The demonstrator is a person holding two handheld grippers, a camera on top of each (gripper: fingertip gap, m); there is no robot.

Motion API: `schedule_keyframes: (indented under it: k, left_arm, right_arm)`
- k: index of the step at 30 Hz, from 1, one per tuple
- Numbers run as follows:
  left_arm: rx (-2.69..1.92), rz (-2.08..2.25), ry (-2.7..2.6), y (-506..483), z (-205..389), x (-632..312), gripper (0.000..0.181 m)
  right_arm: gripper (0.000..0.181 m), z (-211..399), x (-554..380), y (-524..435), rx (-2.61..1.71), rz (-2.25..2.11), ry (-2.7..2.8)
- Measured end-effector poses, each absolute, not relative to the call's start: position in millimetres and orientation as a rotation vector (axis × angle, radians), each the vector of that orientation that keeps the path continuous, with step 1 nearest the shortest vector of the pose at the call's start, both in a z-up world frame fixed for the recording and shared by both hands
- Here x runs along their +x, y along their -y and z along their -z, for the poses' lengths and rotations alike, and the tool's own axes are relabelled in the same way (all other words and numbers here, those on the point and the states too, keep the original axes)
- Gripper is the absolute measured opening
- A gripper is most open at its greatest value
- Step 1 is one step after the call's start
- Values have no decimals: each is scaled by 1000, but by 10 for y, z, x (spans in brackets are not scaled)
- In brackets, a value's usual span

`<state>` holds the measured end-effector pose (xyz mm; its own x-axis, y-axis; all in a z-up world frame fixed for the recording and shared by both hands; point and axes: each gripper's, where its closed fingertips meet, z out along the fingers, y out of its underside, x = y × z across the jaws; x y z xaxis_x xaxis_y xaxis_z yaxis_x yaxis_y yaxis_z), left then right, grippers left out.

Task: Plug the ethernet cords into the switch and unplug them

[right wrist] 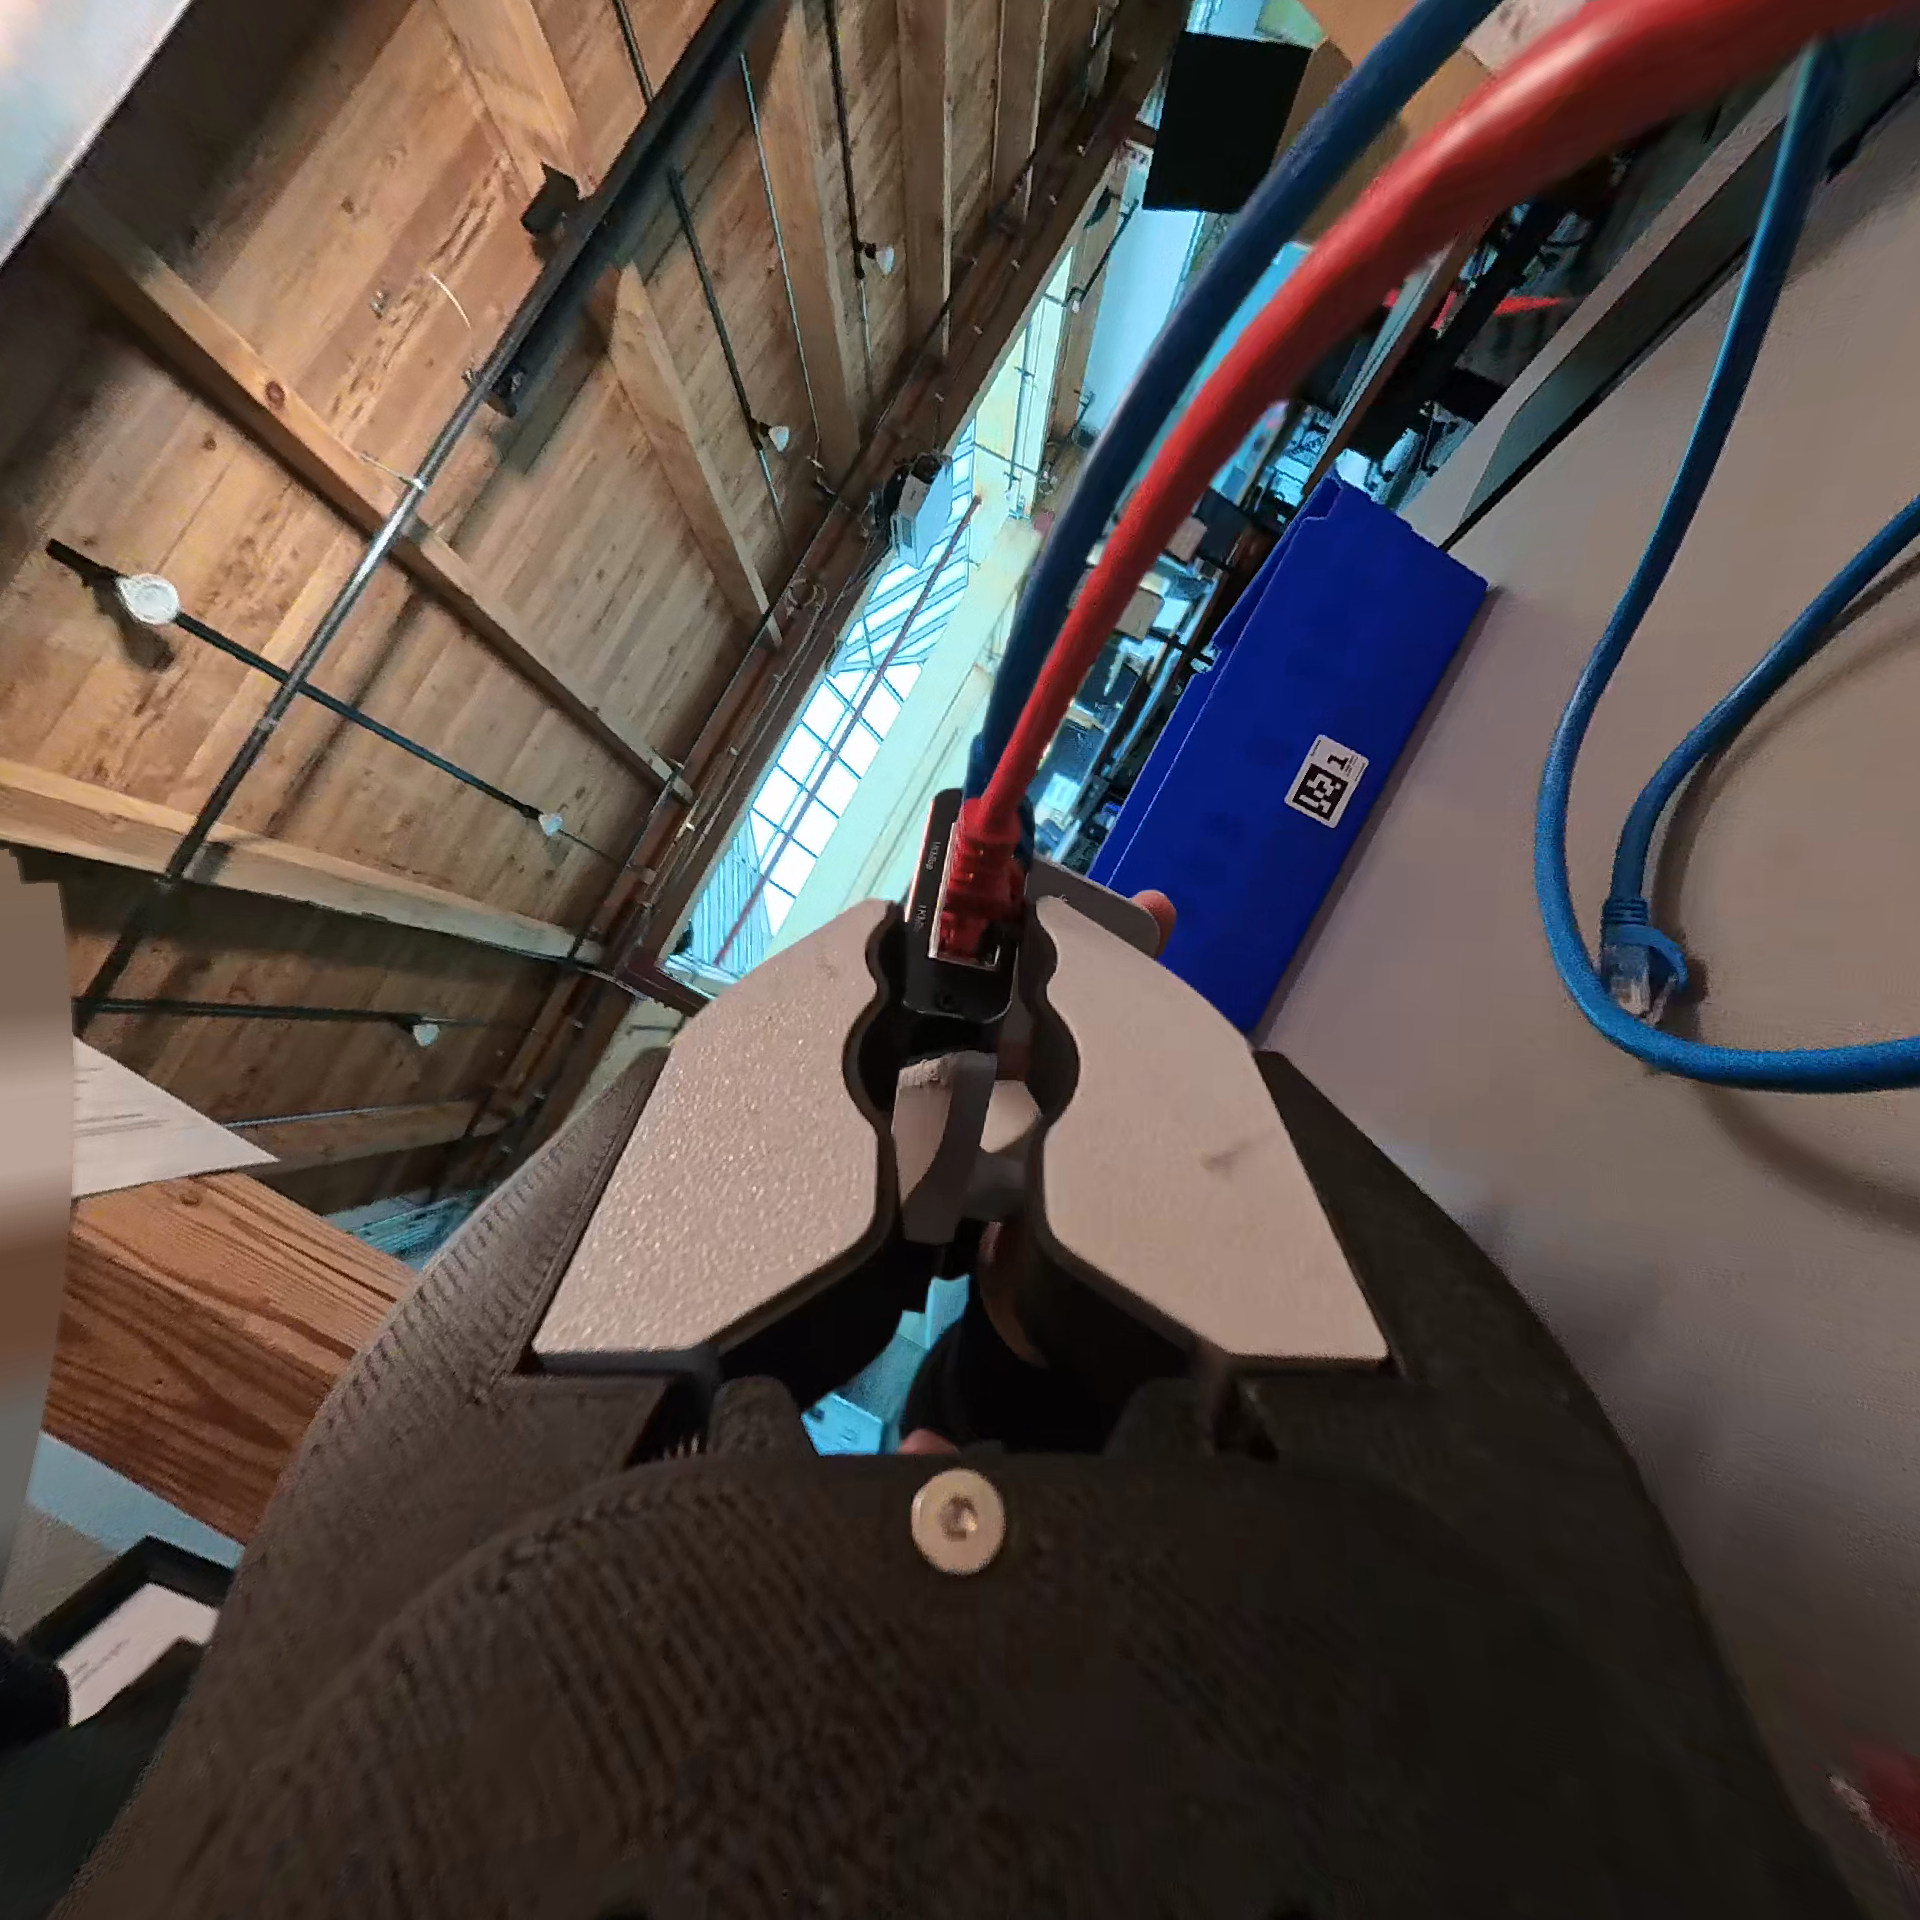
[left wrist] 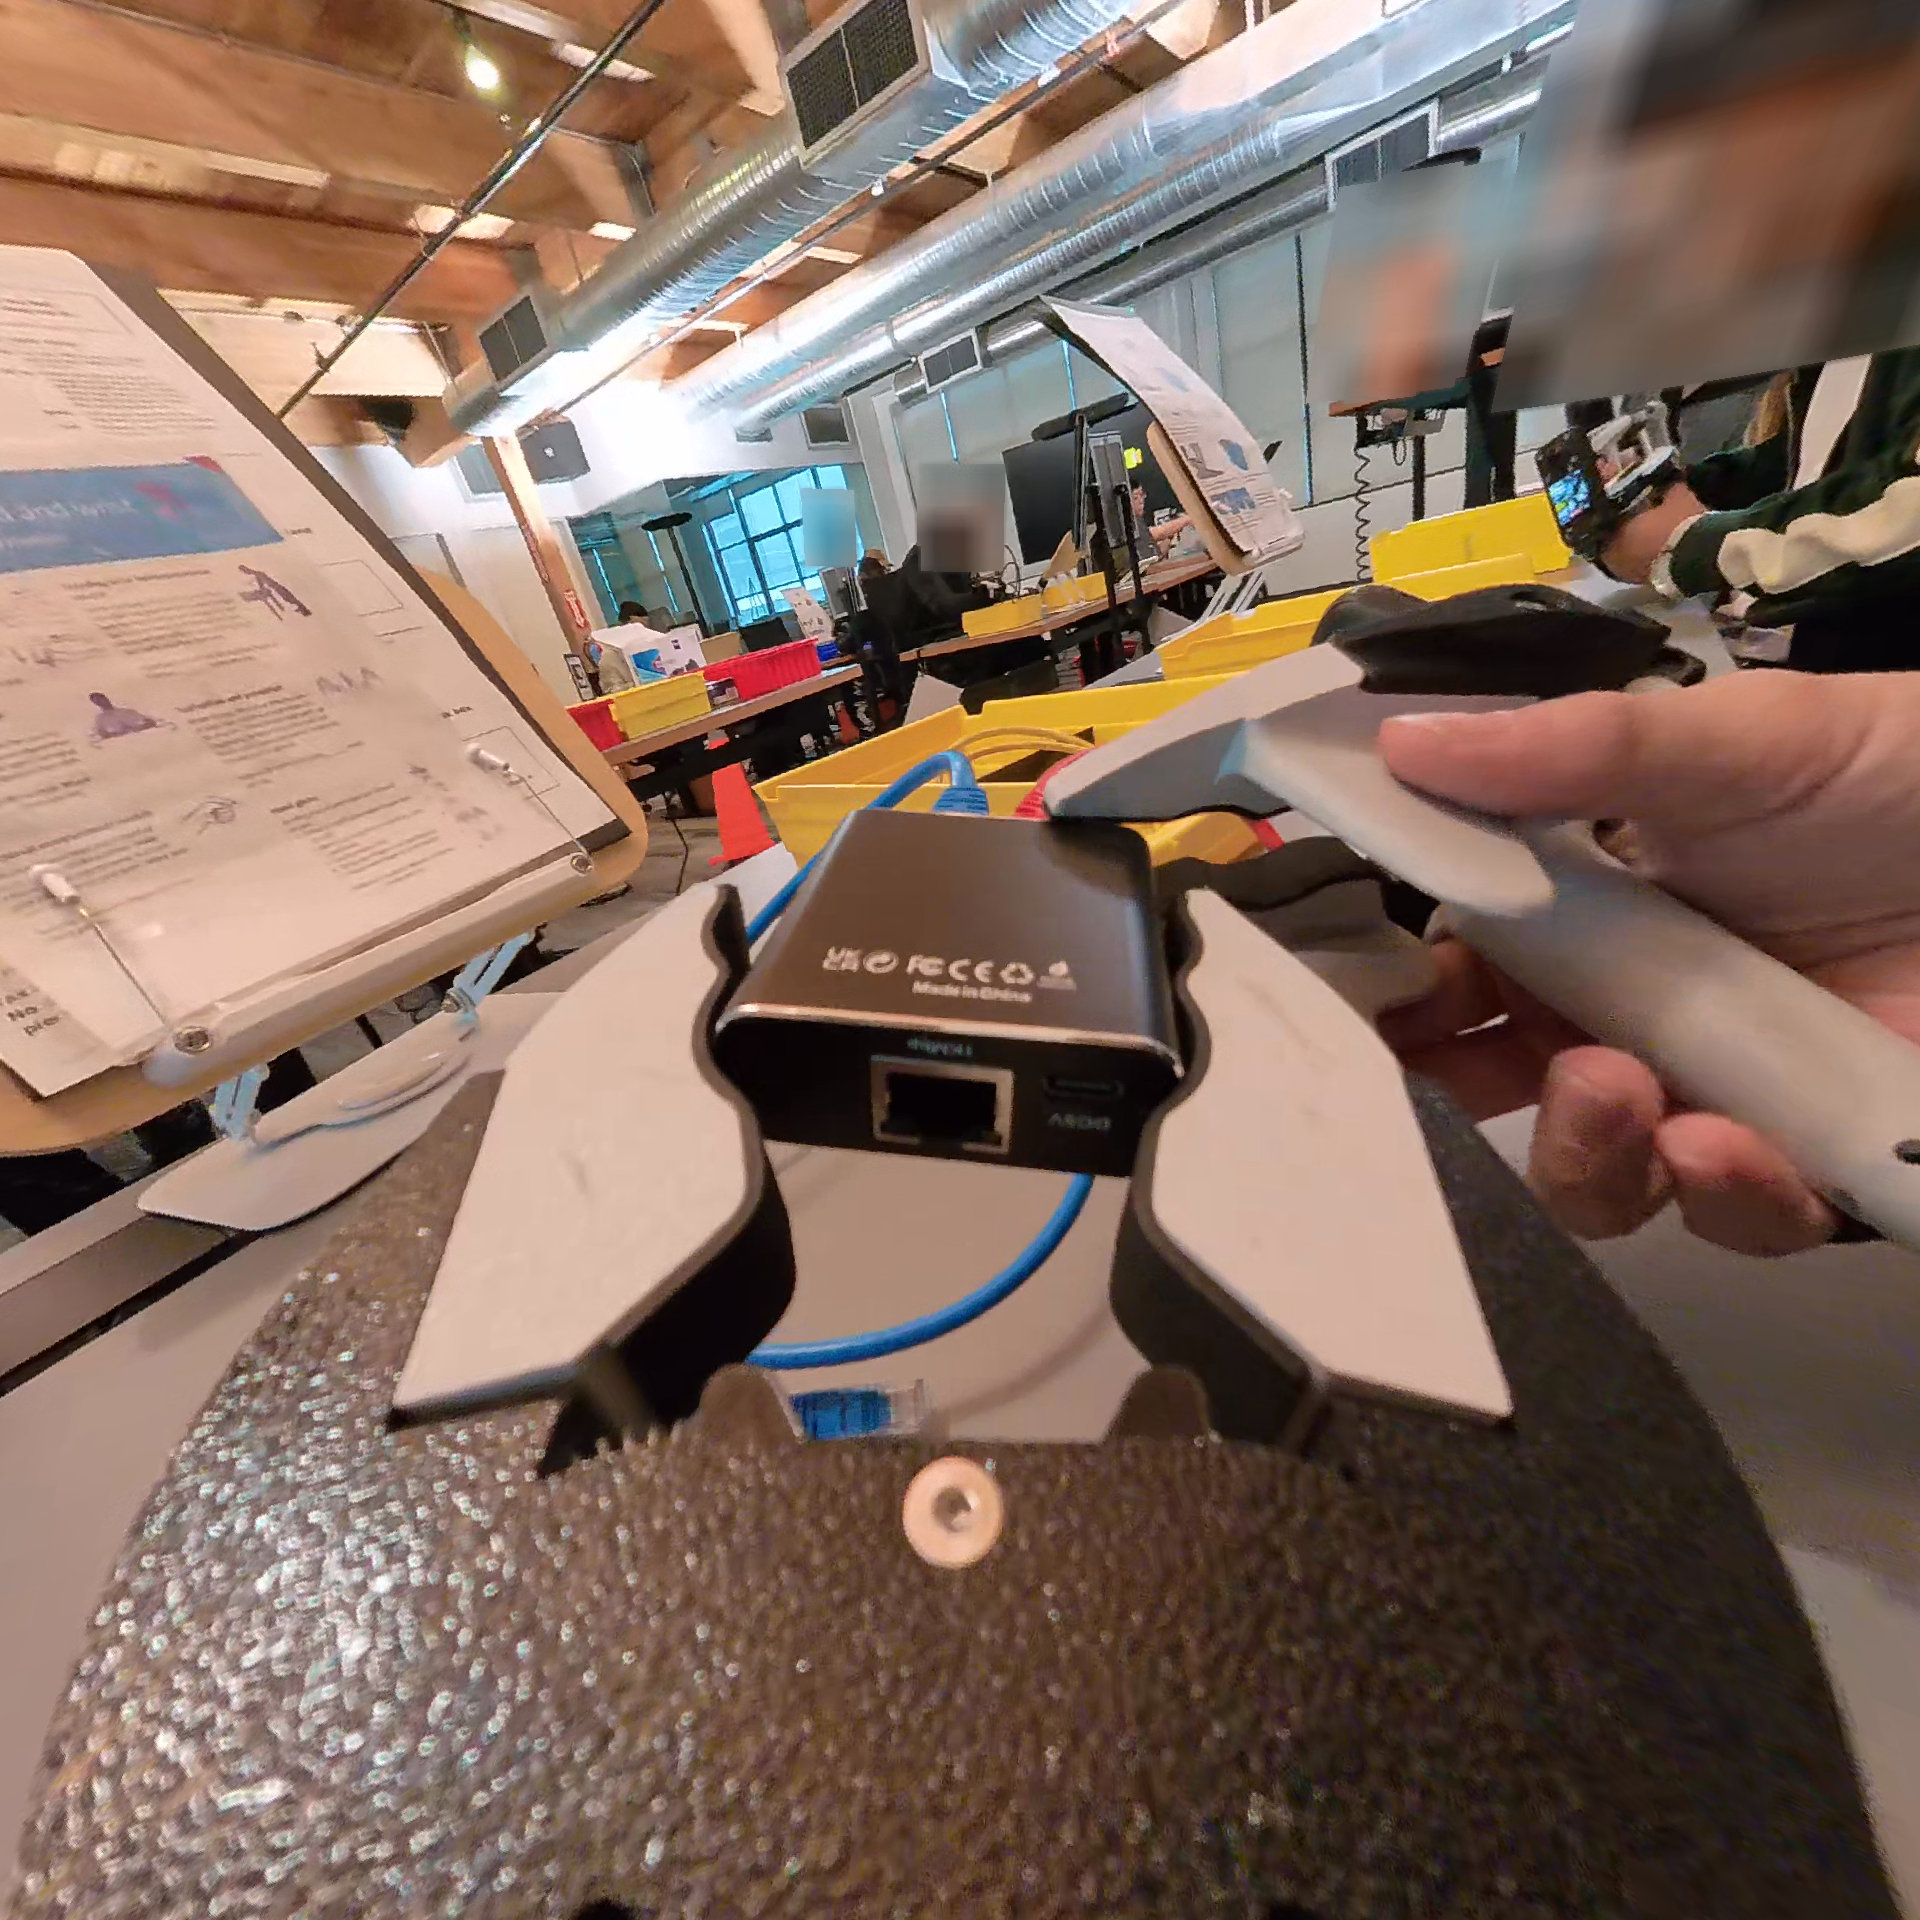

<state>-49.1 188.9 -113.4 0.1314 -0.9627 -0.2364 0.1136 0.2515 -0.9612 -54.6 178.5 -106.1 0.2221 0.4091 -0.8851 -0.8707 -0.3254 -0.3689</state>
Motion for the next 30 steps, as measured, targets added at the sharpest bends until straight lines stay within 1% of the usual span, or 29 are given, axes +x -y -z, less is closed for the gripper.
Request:
schedule_keyframes:
  k: [2, 4, 12, 16, 22, 30]
  left_arm:
    - [-985, 975, -1137, -1899, 1133, -488, 76]
    - [-979, 955, -1127, -1910, 1127, -491, 76]
    - [-996, 901, -1108, -1922, 1144, -463, 76]
    - [-1002, 873, -1103, -1933, 1164, -442, 76]
    - [-957, 851, -1101, -1952, 1189, -443, 76]
    - [-925, 801, -1060, -2003, 1147, -475, 75]
  right_arm:
    - [18, 1067, -535, -1804, -1309, -1417, -527]
    - [13, 1078, -524, -1823, -1273, -1460, -570]
    - [13, 1120, -466, -1841, -1217, -1421, -616]
    - [12, 1136, -466, -1843, -1198, -1442, -580]
    - [12, 1066, -499, -1817, -1241, -1337, -403]
    - [10, 1050, -517, -1871, -1228, -1347, -359]
